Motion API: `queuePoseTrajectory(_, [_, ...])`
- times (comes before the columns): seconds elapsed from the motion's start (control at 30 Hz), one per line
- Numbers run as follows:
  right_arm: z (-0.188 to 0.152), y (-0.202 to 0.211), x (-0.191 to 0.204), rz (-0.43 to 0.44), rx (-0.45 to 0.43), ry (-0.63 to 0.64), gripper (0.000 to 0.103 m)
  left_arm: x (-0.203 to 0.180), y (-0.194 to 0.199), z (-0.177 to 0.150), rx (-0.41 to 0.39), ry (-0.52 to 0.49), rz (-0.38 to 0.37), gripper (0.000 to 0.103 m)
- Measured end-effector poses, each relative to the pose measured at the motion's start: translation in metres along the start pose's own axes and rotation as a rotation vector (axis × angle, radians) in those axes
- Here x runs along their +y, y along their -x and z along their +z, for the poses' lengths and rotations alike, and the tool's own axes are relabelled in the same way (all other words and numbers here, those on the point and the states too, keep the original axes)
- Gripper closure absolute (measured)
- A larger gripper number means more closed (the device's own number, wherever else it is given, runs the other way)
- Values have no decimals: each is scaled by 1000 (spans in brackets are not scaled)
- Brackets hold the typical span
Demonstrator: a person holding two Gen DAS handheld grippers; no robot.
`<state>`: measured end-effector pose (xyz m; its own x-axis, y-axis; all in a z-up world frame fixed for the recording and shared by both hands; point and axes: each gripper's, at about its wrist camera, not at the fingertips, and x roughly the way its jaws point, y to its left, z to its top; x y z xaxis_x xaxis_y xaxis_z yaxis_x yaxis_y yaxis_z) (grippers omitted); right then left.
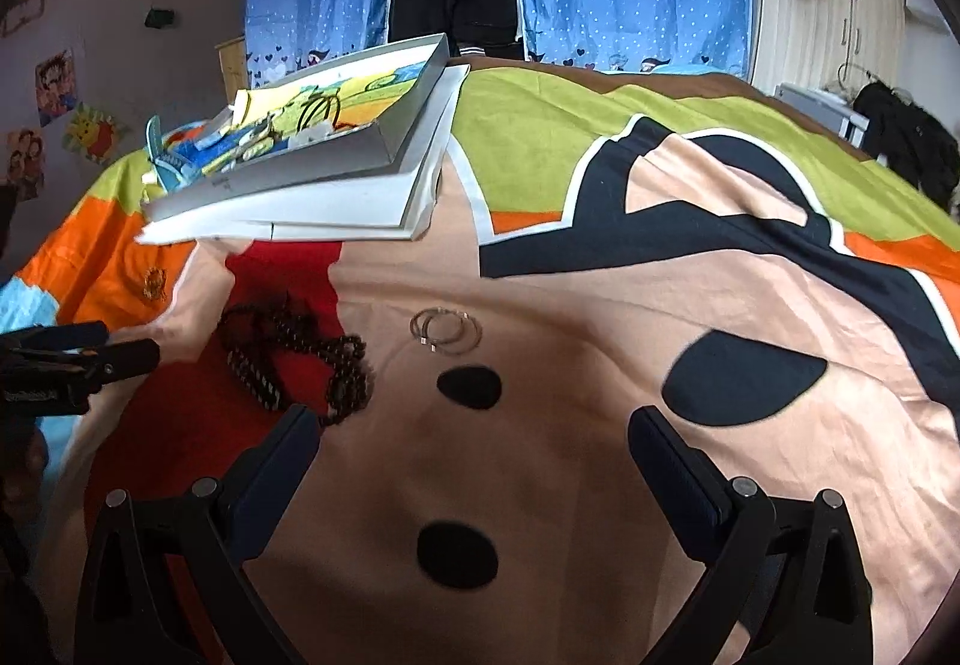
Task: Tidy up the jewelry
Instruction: 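Grasp the black bead necklace with the left tool while the right tool grasps the silver hoop rings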
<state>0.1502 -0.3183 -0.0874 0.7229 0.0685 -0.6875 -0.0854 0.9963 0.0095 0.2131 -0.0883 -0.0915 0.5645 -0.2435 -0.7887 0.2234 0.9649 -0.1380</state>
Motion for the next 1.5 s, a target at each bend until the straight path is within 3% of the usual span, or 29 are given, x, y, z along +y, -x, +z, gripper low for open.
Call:
queuePoseTrajectory(0.17, [20, -14, -10, 77, 2, -55, 0, 1, -19, 20, 19, -27, -59, 3])
queuePoseTrajectory(0.27, [32, -28, -13, 123, 21, -82, 10, -4, -32, 29, 44, -90, -110, 7])
queuePoseTrajectory(0.43, [43, -55, -14, 153, 88, -102, 28, -14, -50, 33, 87, -243, -127, 37])
queuePoseTrajectory(0.57, [43, -76, -16, 162, 148, -131, 37, -14, -62, 34, 121, -265, -126, 53])
queuePoseTrajectory(0.7, [39, -88, -14, 142, 181, -131, 46, -17, -67, 30, 132, -297, -103, 75])
queuePoseTrajectory(0.83, [38, -89, -12, 115, 181, -120, 63, -20, -67, 24, 138, -310, -94, 99])
queuePoseTrajectory(0.93, [37, -88, -9, 118, 177, -107, 72, -25, -66, 18, 123, -310, -88, 99])
queuePoseTrajectory(1.13, [35, -78, -8, 149, 151, -110, 73, -24, -41, 21, 35, -281, -76, 100])
queuePoseTrajectory(1.5, [54, -35, 20, 199, 26, -34, 73, -20, 24, 57, -160, -219, -56, 100])
